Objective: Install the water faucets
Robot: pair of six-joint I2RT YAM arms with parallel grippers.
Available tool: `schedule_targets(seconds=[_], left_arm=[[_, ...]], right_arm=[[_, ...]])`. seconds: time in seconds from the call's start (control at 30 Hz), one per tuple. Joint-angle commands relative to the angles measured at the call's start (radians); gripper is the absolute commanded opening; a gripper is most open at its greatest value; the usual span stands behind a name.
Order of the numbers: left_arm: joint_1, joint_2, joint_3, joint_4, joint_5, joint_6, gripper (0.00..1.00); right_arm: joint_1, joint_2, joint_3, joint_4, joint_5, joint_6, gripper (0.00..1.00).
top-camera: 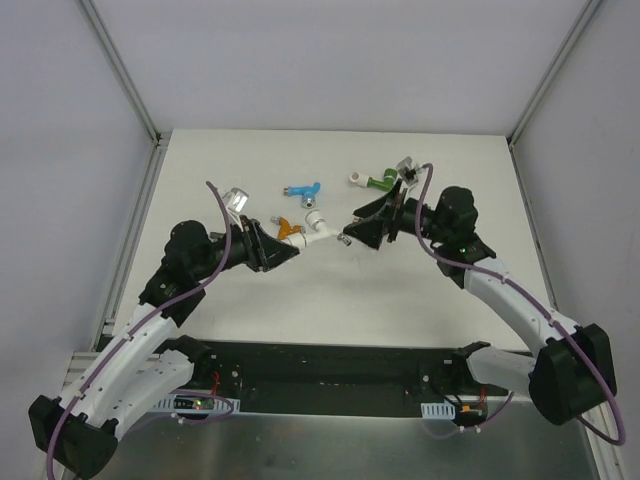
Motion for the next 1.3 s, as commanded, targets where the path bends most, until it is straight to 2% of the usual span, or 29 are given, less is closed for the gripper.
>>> schedule_targets(seconds=[0.0, 0.17, 0.43, 0.7, 1.0, 1.07, 1.17, 1.27], left_arm=[[0.000, 0.030, 0.029, 0.194, -0.060, -0.183, 0.00], [0.023, 0.111, 0.073, 0.157, -0.012, -0.300, 0.00], [0.037, 0.146, 0.078, 0.300, 0.122, -0.430, 0.00], [0.037, 0.212, 0.086, 0.453, 0.243, -0.541, 0.00], [0.035, 0.275, 0.076, 0.611, 0.312, -0.640, 0.00], [0.035, 0.280, 0.073, 0.663, 0.325, -0.665, 0.00], [0.035, 0.281, 0.079, 0.685, 0.337, -0.660, 0.00], [0.035, 0.251, 0.078, 0.685, 0.338, -0.563, 0.00]], right_arm=[[0.086, -0.104, -0.105, 0.061, 0.054, -0.405, 0.88], [0.108, -0.146, -0.143, 0.090, 0.047, -0.528, 0.91], [0.106, -0.177, -0.143, 0.092, 0.063, -0.591, 0.92], [0.111, -0.184, -0.109, 0.095, 0.011, -0.588, 0.91], [0.114, -0.163, -0.073, 0.149, -0.050, -0.540, 0.87], [0.115, -0.152, -0.062, 0.152, -0.061, -0.525, 0.84], [0.114, -0.128, -0.042, 0.153, -0.091, -0.479, 0.71], [0.112, -0.102, -0.011, 0.156, -0.128, -0.375, 0.49]])
